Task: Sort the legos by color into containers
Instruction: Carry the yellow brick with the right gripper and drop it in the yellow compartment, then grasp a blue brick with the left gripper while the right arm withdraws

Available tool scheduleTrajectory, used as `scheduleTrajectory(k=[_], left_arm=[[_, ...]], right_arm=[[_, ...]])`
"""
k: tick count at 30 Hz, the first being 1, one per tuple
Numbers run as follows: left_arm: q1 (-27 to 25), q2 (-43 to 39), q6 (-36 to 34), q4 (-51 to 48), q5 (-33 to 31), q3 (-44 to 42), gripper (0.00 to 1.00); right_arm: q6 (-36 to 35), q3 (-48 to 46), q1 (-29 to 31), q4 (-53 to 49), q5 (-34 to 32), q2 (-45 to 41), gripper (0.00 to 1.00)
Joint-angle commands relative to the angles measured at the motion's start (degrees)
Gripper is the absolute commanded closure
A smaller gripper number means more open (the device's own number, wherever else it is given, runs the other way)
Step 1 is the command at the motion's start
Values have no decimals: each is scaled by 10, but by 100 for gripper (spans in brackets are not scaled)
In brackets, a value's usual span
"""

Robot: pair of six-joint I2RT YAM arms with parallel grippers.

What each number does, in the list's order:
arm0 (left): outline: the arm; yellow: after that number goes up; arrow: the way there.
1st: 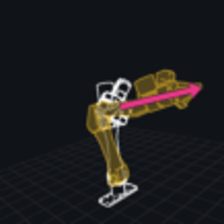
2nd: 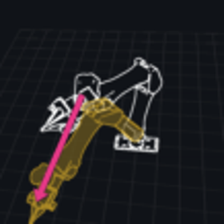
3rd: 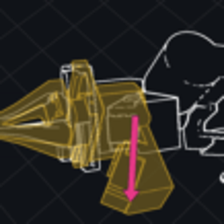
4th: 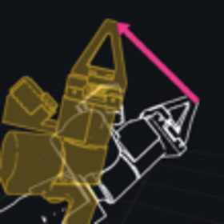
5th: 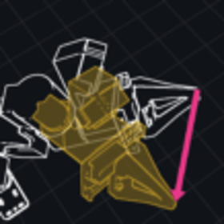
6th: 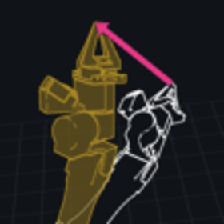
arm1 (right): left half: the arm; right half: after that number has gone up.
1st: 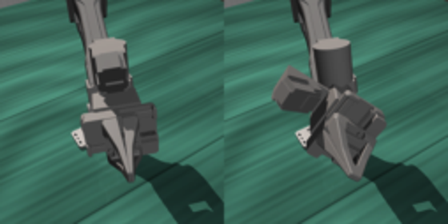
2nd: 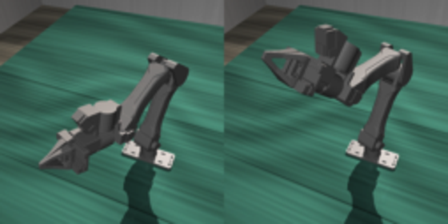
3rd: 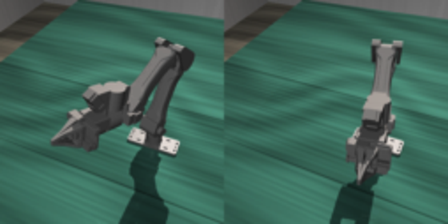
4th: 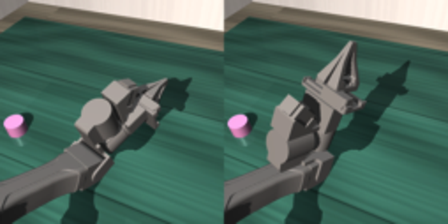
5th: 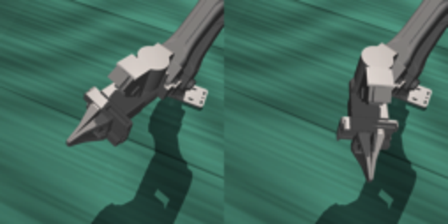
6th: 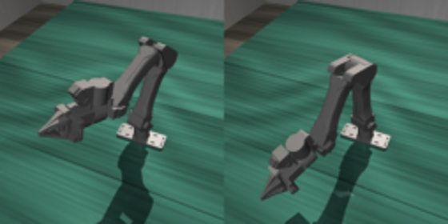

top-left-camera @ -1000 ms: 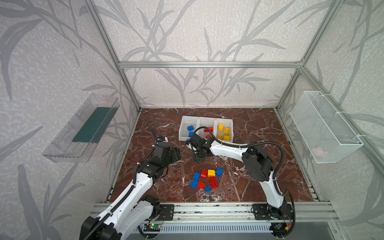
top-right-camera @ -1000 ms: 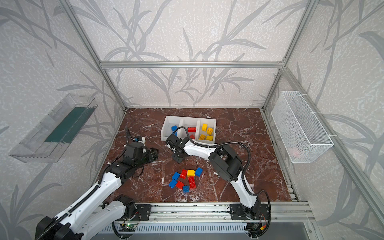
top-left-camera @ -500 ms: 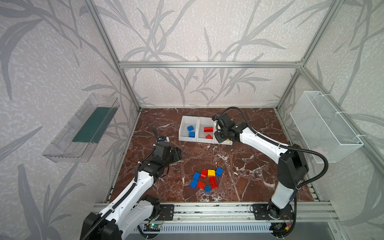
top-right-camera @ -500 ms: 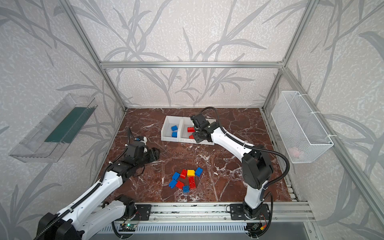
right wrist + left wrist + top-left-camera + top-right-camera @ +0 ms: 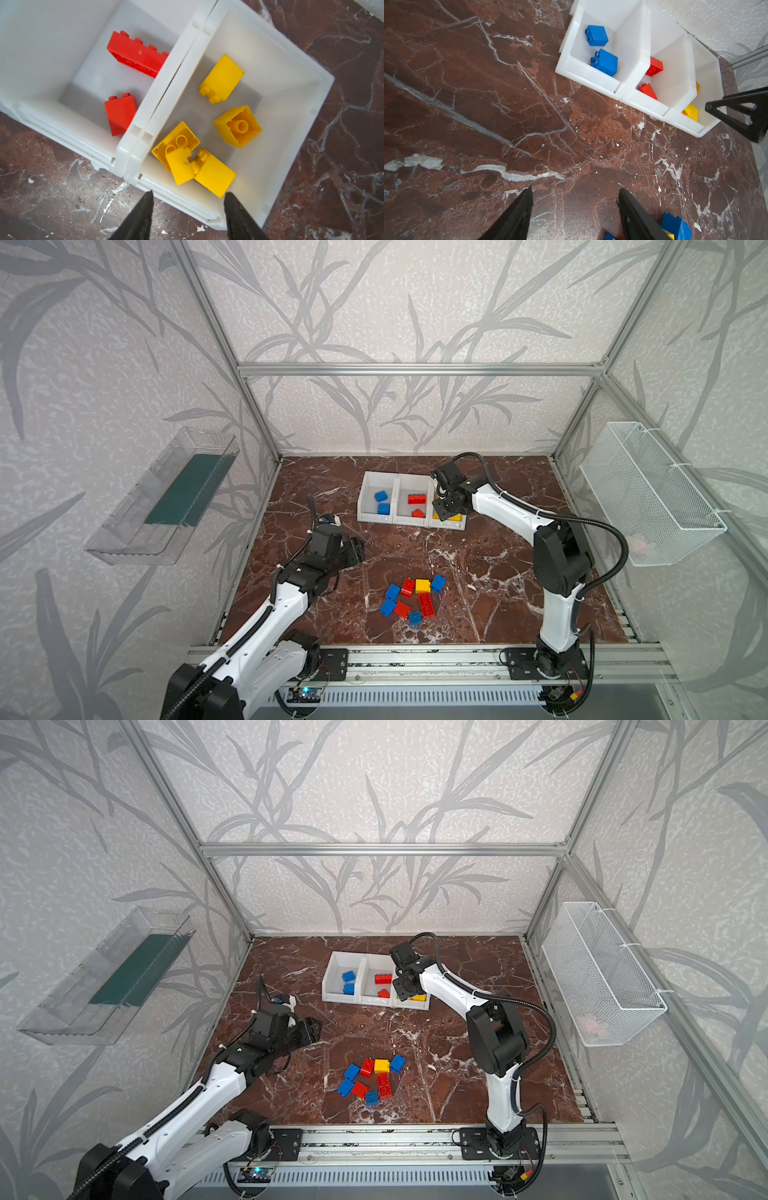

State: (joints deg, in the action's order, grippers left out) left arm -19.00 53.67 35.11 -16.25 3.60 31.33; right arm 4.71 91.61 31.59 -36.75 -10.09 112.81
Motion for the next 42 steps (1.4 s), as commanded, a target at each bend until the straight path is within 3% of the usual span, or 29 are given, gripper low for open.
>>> scheduleTrajectory(k=[1,8,17,28,42], left_arm=[[-2,-8,-1,8,10,-5,32],[-34,19,-32,7,14,15,30],[-150,121,-80,10,1,79,29],[-268,282,-155,-2,46,190,29],[-367,471,-212,-110,75,351,29]], right_arm=[[7,16,-3,-19,-8,-12,40],[34,-47,-2,-13,4,-93,38],[95,-243,-2,-9,20,-287,37],[208,-430,-4,-17,-46,-479,35],[239,-475,-30,-48,-58,-537,33]])
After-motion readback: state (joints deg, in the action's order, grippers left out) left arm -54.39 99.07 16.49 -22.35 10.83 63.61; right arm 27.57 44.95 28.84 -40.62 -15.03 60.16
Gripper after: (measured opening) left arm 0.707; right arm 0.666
